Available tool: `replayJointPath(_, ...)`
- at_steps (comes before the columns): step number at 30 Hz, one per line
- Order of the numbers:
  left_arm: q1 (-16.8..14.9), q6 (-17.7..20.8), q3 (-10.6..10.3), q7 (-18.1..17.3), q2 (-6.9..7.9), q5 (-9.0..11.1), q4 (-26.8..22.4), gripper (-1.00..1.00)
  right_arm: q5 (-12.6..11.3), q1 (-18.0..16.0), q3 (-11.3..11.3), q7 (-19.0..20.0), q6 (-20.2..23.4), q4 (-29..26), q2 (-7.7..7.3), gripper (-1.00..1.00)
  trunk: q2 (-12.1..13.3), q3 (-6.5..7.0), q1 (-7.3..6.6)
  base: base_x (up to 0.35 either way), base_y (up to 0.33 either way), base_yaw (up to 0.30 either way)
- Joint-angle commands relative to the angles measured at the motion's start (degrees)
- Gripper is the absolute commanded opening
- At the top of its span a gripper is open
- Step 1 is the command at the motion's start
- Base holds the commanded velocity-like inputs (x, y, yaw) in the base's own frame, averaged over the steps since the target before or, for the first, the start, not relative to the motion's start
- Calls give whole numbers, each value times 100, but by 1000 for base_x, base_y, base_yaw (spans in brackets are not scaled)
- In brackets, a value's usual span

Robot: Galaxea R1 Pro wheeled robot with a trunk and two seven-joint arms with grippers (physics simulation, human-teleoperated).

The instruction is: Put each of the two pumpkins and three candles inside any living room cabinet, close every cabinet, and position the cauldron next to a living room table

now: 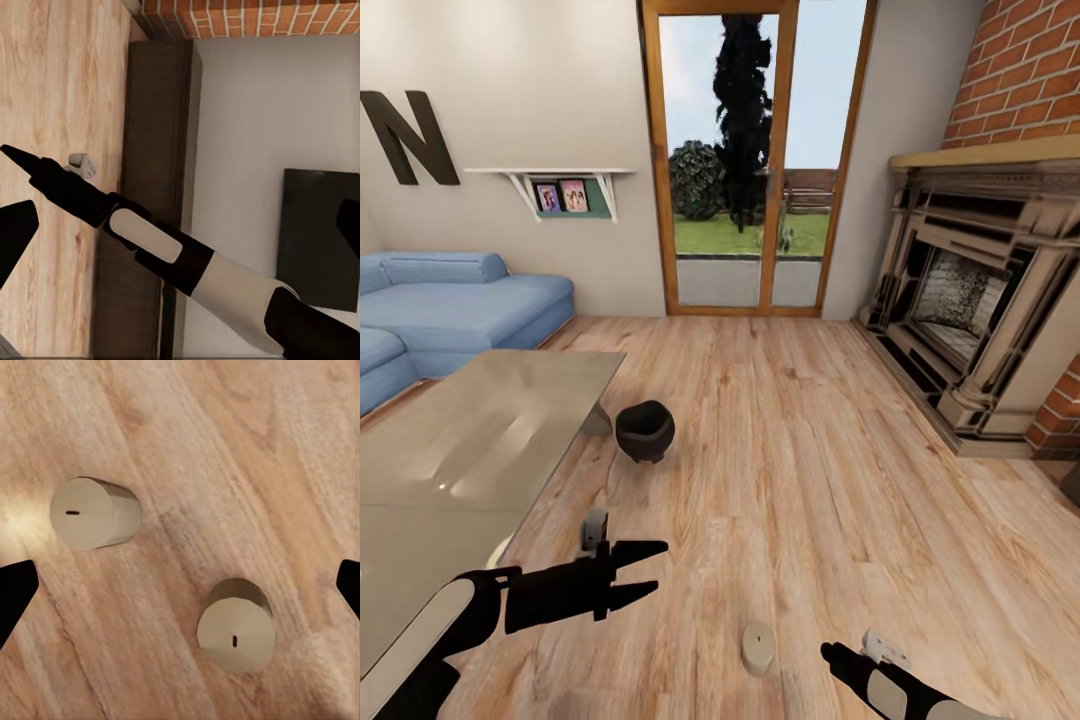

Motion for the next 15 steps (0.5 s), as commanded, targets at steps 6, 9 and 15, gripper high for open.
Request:
replayJointPath(6, -4, 4, -219, 53, -22, 89, -18, 100, -53, -2, 48, 8, -6, 5, -1, 100, -244, -113, 132, 0, 0, 0)
replayJointPath(9, -4, -2, -443, 48, -56, 94, -22, 100, -44, -2, 54, 15, -5, 2, -1, 100, -365, -167, 198, 0, 0, 0)
replayJointPath(15, -4, -5, -534, 47, -87, 98, -29, 100, 65, -2, 48, 6, 65, 3, -8, 100, -605, -275, 329, 0, 0, 0)
